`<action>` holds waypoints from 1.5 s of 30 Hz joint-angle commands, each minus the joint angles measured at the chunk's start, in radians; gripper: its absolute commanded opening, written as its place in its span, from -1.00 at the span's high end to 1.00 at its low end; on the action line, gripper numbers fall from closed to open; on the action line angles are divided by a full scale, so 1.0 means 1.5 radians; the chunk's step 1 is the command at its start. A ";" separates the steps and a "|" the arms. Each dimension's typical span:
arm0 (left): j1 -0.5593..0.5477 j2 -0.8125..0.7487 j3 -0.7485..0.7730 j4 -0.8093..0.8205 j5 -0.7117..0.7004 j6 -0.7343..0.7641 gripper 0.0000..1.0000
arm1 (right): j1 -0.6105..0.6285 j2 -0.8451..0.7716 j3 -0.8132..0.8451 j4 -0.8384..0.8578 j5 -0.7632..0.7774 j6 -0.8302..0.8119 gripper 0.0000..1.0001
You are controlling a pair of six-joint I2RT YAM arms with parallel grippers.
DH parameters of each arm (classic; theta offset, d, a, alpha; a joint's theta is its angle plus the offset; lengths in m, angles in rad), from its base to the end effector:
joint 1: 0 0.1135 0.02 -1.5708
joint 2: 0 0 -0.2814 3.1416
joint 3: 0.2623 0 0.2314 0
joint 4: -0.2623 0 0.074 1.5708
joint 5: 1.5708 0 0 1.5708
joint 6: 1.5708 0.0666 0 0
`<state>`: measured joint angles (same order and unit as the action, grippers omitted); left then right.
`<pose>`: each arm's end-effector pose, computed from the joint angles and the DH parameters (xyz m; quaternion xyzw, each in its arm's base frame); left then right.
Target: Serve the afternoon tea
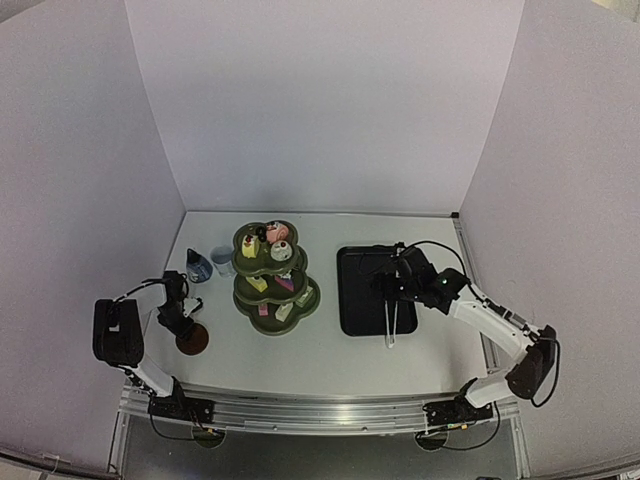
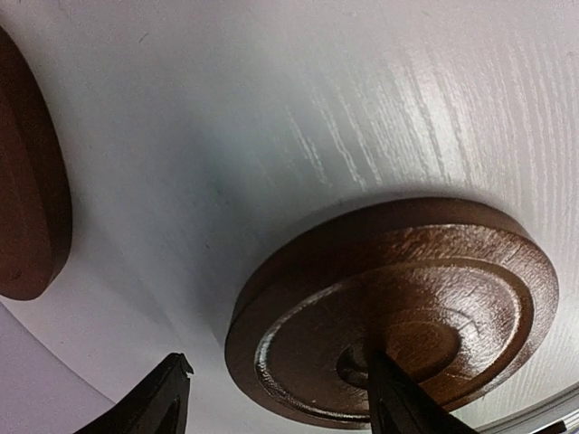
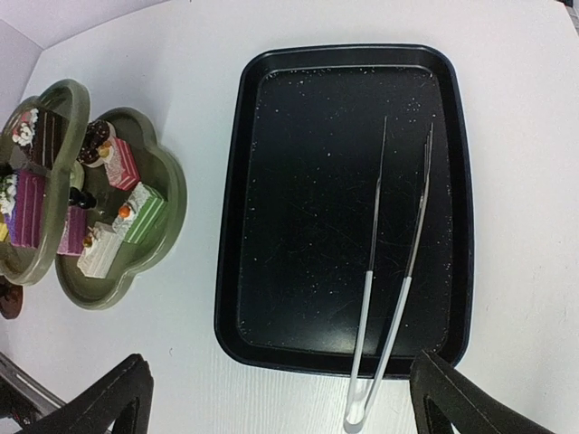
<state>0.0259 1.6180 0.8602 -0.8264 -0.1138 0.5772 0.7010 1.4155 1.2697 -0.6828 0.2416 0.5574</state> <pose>0.2347 0.0136 0.1444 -0.2721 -0.9606 -0.0523 0.0233 0.2396 0.1813 0.3162 -0.0228 0.9259 0.1211 0.3571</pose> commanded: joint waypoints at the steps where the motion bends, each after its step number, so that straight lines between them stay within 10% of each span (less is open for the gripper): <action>1: -0.006 0.065 -0.015 -0.028 0.074 -0.038 -0.21 | 0.008 -0.037 -0.003 -0.007 0.024 -0.002 -0.92; 12: -0.148 0.038 -0.017 -0.029 0.161 -0.080 0.14 | 0.022 -0.082 -0.021 -0.007 0.048 0.010 -0.90; 29: -0.627 0.080 0.038 0.114 0.104 -0.087 0.12 | 0.045 -0.116 -0.015 -0.008 0.070 0.017 -0.87; 45: -0.731 0.282 0.275 0.138 0.116 -0.045 0.15 | 0.068 -0.122 0.003 -0.012 0.082 0.012 -0.86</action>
<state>-1.0447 1.9501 1.2640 -0.7031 0.0704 0.4841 0.7939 1.2594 1.2412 -0.6976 0.3418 0.5735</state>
